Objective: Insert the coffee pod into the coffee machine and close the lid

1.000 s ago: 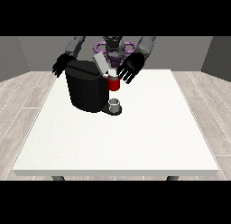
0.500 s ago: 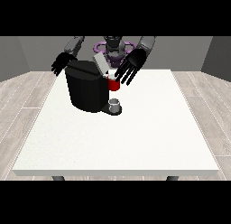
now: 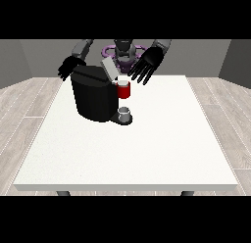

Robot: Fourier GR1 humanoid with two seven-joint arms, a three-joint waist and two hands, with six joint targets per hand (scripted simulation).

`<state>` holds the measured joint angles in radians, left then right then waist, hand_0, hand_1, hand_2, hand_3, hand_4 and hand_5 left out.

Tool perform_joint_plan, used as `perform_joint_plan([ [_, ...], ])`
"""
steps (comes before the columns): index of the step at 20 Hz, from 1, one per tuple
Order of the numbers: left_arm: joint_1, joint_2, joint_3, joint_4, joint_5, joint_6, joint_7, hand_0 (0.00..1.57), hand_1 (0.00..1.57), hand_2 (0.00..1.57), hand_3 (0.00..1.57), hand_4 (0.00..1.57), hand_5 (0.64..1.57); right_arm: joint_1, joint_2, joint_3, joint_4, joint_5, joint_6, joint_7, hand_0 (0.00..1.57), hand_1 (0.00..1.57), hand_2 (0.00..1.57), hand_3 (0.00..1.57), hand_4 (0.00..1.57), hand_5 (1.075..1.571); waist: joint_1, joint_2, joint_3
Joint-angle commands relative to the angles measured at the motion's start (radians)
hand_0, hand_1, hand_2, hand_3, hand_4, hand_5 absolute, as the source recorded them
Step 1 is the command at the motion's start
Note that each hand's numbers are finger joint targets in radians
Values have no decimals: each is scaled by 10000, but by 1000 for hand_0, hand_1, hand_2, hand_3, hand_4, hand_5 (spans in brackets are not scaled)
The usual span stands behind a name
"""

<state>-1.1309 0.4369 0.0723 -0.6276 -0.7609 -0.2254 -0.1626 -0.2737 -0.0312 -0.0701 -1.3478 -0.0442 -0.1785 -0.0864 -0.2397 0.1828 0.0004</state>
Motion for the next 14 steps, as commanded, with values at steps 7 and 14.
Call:
perform_joint_plan([
  [7,1921,-1265,1674,28,1981,301,-129,0,0,0,0,0,1571,1677,-24,152,-375,-190,406,67,0,0,0,0,399,1571,699,-2131,-18],
  [14,3653,-3012,2630,-70,3718,64,-914,0,0,0,0,0,1571,1612,-724,69,-589,-61,701,524,0,0,0,0,390,1571,1972,-3598,-20],
])
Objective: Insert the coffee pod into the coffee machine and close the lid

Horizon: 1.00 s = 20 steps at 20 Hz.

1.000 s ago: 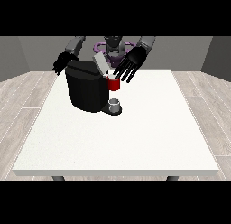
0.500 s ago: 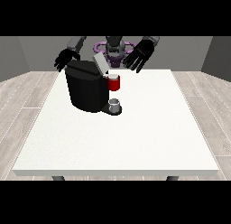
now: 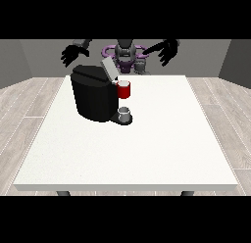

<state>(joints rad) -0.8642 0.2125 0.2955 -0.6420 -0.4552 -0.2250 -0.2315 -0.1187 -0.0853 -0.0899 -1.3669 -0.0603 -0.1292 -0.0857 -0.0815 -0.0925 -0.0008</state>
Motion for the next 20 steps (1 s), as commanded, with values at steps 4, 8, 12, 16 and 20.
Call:
perform_joint_plan([
  [4,1810,-929,500,-179,1006,-112,-427,0,0,0,0,191,1571,-26,-669,127,-696,-328,973,692,0,0,0,0,257,1571,889,-1384,2],
  [8,2370,-1314,747,-332,1614,-375,-129,0,0,0,0,90,1571,-470,-1155,-45,-1040,-418,1184,1285,0,0,0,0,43,1571,1265,-1721,6],
  [12,2151,-1495,656,-981,2014,-461,-19,0,0,0,0,0,1571,-1293,-1061,155,-1042,-532,1505,1248,0,0,0,0,0,1571,1488,-926,9],
  [16,3133,-1405,815,-1424,2602,-1096,-211,0,0,0,0,57,1571,-1456,-991,468,-1164,-204,1338,1853,0,0,0,0,0,1571,1930,-1201,6],
  [20,2866,-1360,623,-2195,3153,-1151,405,0,0,0,0,0,1571,-2231,-937,570,-786,233,1178,1622,0,0,0,0,215,1571,2104,-579,8],
])
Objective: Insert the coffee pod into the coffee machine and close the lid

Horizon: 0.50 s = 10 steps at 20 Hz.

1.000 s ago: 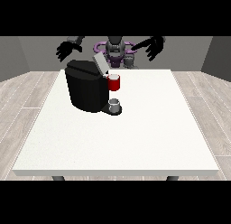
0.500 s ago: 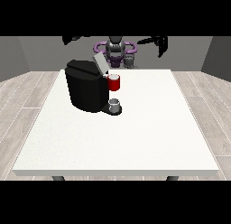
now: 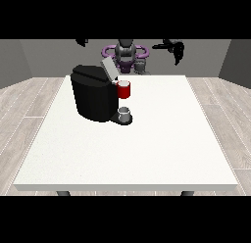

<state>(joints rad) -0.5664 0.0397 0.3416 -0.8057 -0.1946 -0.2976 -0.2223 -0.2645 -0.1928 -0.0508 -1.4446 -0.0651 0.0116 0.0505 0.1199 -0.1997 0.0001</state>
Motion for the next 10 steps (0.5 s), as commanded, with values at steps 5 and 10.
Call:
perform_joint_plan([
  [5,1235,-91,-525,-1890,799,-812,812,0,0,0,0,222,1571,-415,141,43,803,356,-20,-29,0,0,0,0,0,1571,775,208,2],
  [10,2015,-364,-1026,-3276,1143,143,918,0,0,0,0,0,1571,-1040,-102,-485,1367,-280,731,-299,0,0,0,0,0,1571,389,880,1],
])
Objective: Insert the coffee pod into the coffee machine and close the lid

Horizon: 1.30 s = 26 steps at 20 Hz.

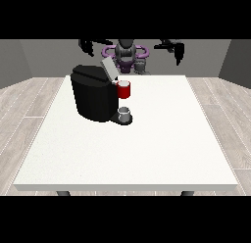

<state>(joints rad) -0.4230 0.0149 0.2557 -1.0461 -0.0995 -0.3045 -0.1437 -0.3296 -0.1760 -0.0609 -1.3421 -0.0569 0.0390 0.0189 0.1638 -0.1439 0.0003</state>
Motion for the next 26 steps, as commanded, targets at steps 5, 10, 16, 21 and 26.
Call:
perform_joint_plan([
  [5,1179,-143,-1273,-2139,1214,458,1063,0,0,0,0,0,1571,-652,143,-357,1629,52,-59,-440,0,0,0,0,0,1571,437,442,1],
  [10,873,-81,-1071,-3094,713,941,1532,0,0,0,0,0,1571,-1811,-214,-649,1994,-115,346,-495,0,0,0,0,0,1571,44,1309,0],
  [16,1436,677,-684,-2812,926,670,491,0,0,0,0,0,1571,-2344,-275,-298,1982,248,583,-370,0,0,0,0,0,1571,-506,1705,-3],
  [21,1700,84,-1377,-3990,1088,829,1342,0,0,0,0,0,1571,-2718,-57,-550,3031,461,149,-1015,0,0,0,0,0,1571,149,1883,0],
  [26,1602,472,-1022,-3484,1183,993,944,0,0,0,0,124,1571,-3144,310,-110,2900,750,38,-688,0,0,0,0,0,1571,-373,2033,-4],
])
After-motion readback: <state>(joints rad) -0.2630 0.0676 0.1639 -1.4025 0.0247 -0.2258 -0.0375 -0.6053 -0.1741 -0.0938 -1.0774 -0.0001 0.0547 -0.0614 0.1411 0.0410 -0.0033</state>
